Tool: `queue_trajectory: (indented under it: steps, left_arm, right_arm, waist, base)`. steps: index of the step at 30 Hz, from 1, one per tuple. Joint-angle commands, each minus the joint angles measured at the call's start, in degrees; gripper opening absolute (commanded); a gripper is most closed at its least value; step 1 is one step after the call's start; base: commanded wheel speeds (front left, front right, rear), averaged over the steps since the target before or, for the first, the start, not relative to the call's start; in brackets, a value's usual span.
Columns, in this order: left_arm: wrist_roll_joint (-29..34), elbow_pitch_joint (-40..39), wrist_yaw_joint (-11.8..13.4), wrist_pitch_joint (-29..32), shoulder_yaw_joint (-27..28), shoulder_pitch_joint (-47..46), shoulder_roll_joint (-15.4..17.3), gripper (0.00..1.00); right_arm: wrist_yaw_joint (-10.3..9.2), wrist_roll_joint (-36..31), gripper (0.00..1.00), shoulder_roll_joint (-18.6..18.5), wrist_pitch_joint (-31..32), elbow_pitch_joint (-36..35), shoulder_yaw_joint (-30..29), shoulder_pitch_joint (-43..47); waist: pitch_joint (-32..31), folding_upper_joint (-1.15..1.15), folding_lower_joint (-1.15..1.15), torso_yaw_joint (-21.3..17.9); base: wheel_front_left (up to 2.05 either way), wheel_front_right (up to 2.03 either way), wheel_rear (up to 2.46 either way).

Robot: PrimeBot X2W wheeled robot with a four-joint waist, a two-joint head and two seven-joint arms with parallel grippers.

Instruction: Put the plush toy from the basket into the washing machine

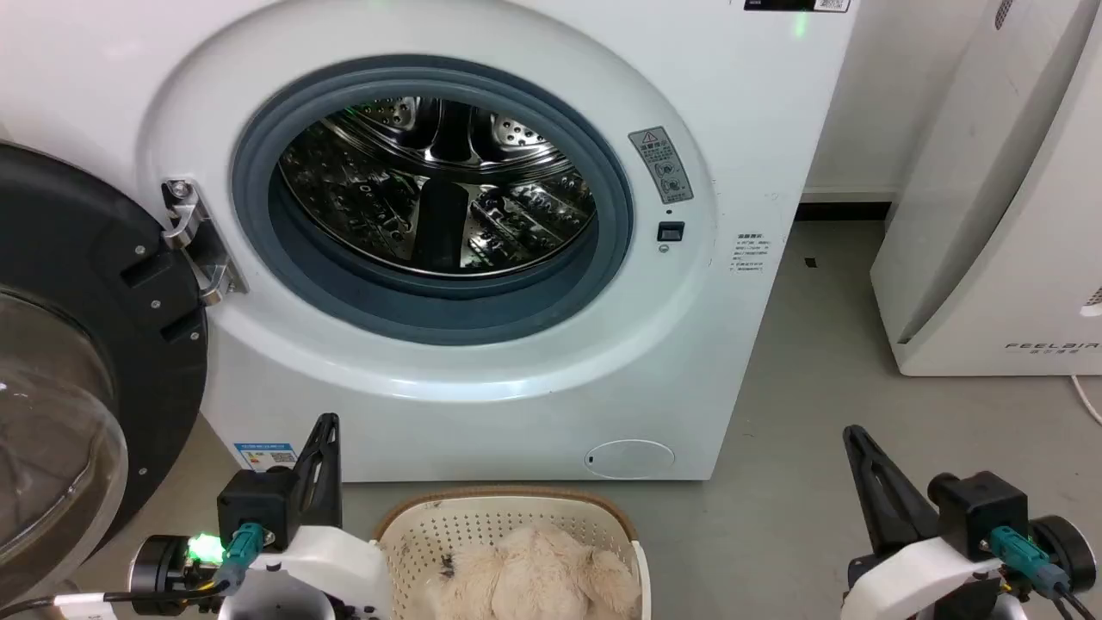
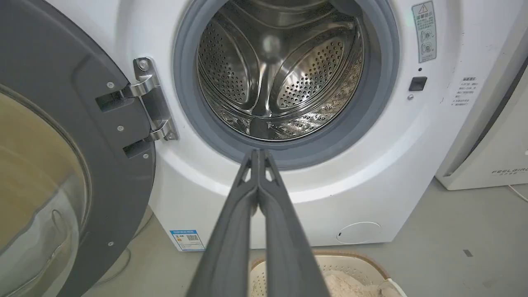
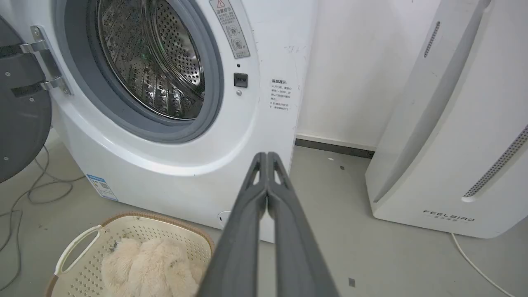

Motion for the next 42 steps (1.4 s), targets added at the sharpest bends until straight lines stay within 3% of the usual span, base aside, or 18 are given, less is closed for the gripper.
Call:
queue_trajectory:
  steps: [1, 12, 13, 34, 42]
  left_arm:
    - [0.10, -0.24, -0.31, 0.02, -0.04, 0.77, 0.00, 0.00]
    - [0.10, -0.24, -0.31, 0.02, -0.04, 0.77, 0.00, 0.00]
    - [0.00, 0.00, 0.00, 0.00, -0.01, 0.00, 0.00, 1.00]
    - [-1.27, 1.10, 1.74, -2.24, -0.80, -0.82, 0.00, 1.00]
    - [-1.99, 9.07, 0.45, -3.43, -2.53, -4.28, 0.00, 1.00]
  right_arm:
    - [-0.04, -0.44, 0.00, -0.01, 0.08, 0.15, -0.03, -0.79]
    - [-0.04, -0.44, 0.00, -0.01, 0.08, 0.15, -0.03, -0.79]
    - [0.00, 0.00, 1.00, 0.00, 0.00, 0.00, 0.00, 0.00]
    - [-0.01, 3.56, 1.00, 0.00, -2.24, -1.21, -1.03, -0.14]
    - [-0.01, 5.18, 1.00, 0.00, -3.43, -1.78, -1.25, -0.82]
  waist:
    - [0.00, 0.00, 0.00, 0.00]
    - [0.00, 0.00, 0.00, 0.00]
    - [0.00, 0.00, 0.00, 0.00]
    - [0.83, 0.00, 0.00, 0.00]
    - [2.65, 0.00, 0.00, -0.15]
  base:
    - [0.00, 0.00, 0.00]
    - [0.00, 0.00, 0.00]
    - [0.00, 0.00, 0.00]
    - [0.00, 0.00, 0.00]
    - [0.00, 0.00, 0.00]
